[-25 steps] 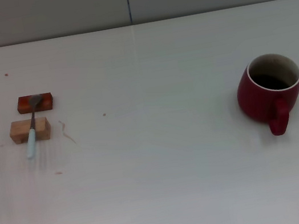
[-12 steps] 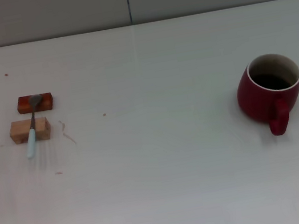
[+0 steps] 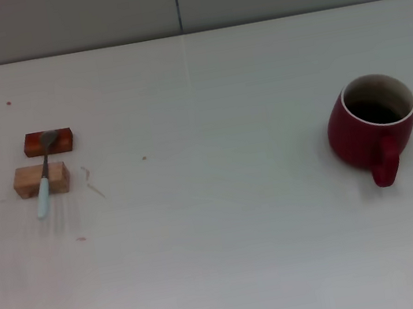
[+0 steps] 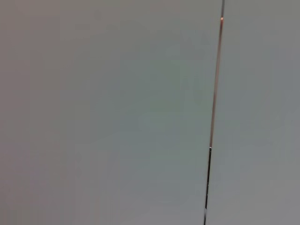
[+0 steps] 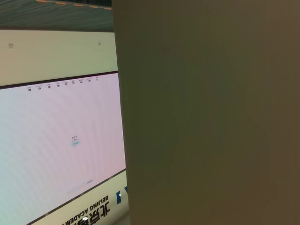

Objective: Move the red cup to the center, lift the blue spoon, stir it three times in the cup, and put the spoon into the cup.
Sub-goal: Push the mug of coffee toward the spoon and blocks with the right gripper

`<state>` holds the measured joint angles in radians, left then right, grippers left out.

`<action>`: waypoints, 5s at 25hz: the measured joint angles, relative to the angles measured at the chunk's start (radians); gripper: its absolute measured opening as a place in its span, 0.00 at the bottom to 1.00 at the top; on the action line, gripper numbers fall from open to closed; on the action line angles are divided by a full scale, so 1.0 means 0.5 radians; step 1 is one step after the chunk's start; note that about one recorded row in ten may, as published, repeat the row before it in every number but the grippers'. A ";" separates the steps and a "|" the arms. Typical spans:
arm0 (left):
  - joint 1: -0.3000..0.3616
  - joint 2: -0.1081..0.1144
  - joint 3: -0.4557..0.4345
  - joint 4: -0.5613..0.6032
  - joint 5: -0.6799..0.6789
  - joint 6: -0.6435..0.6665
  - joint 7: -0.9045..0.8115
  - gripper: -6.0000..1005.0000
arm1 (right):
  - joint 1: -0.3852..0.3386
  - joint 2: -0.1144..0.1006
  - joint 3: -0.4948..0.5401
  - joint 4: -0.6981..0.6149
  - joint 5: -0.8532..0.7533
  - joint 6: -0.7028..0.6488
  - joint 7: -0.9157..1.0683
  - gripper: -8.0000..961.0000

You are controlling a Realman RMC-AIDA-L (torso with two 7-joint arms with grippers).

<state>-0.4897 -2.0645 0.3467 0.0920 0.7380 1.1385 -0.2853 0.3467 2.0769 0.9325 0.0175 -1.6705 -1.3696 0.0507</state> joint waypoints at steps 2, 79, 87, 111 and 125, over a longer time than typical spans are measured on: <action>0.000 0.000 0.000 0.000 0.000 0.003 0.000 0.83 | -0.002 0.000 -0.005 -0.015 -0.001 -0.001 -0.002 0.60; -0.004 0.008 0.003 0.022 0.000 0.029 0.000 0.83 | -0.007 0.021 -1.600 0.581 -0.022 0.385 -2.075 0.09; 0.004 0.009 0.003 0.025 -0.004 0.033 0.000 0.83 | 0.061 0.022 -1.601 0.685 -0.027 0.451 -2.076 0.09; 0.011 0.006 -0.009 0.025 -0.003 0.033 0.000 0.83 | 0.345 0.029 -1.597 0.976 -0.048 0.716 -2.058 0.09; 0.021 0.006 -0.008 0.024 -0.007 0.060 0.000 0.83 | 0.394 0.031 -1.601 1.131 -0.052 0.784 -2.056 0.10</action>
<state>-0.4793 -2.0617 0.3428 0.1042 0.7347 1.1687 -0.2852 0.5436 2.0923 0.1319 0.5831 -1.6964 -0.9776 -0.9771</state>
